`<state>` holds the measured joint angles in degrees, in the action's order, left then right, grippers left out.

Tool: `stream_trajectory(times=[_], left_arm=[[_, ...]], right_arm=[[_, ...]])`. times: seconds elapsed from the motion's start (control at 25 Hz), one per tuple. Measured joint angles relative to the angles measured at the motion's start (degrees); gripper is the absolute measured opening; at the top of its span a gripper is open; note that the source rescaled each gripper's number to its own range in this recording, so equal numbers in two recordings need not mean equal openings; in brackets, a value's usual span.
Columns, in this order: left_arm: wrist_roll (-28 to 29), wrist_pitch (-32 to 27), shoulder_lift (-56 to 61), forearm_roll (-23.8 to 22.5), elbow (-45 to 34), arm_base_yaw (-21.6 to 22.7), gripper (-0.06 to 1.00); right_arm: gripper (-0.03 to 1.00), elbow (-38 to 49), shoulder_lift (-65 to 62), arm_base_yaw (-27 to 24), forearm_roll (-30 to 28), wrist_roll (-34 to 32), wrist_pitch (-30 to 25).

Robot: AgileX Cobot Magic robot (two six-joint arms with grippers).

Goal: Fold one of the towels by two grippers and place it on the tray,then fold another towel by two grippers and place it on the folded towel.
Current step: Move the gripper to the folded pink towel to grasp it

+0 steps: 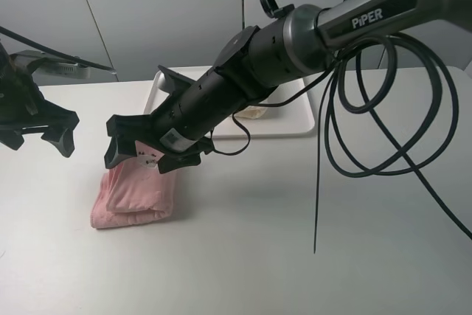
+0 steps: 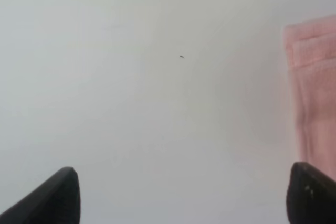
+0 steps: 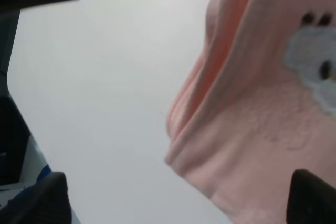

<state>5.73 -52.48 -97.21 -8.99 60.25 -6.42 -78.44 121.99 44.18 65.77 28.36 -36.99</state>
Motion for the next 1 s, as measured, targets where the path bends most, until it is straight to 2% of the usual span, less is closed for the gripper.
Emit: stream_trajectory(times=[0.12,0.24,0.44,0.68,1.0], left_arm=[[0.0,0.0,0.0,0.0,0.0,0.0,1.0],[0.0,0.0,0.0,0.0,0.0,0.0,1.0],[0.0,0.0,0.0,0.1,0.0,0.0,1.0],[-0.1,0.0,0.0,0.8,0.0,0.0,1.0],[-0.5,-0.9,0.0,3.1,0.1,0.0,1.0]], right_arm=[[0.94,0.0,-0.4,-2.6,-6.0,-3.4,-1.0],[0.97,0.0,-0.4,-3.0,-13.5,-5.8,-1.3],[0.97,0.0,-0.4,-3.0,-23.6,-16.1,-0.9],[0.97,-0.2,-0.3,-3.0,-25.0,-19.5,-0.8],[0.97,-10.1,4.9,0.2,-29.5,-23.7,-6.3]])
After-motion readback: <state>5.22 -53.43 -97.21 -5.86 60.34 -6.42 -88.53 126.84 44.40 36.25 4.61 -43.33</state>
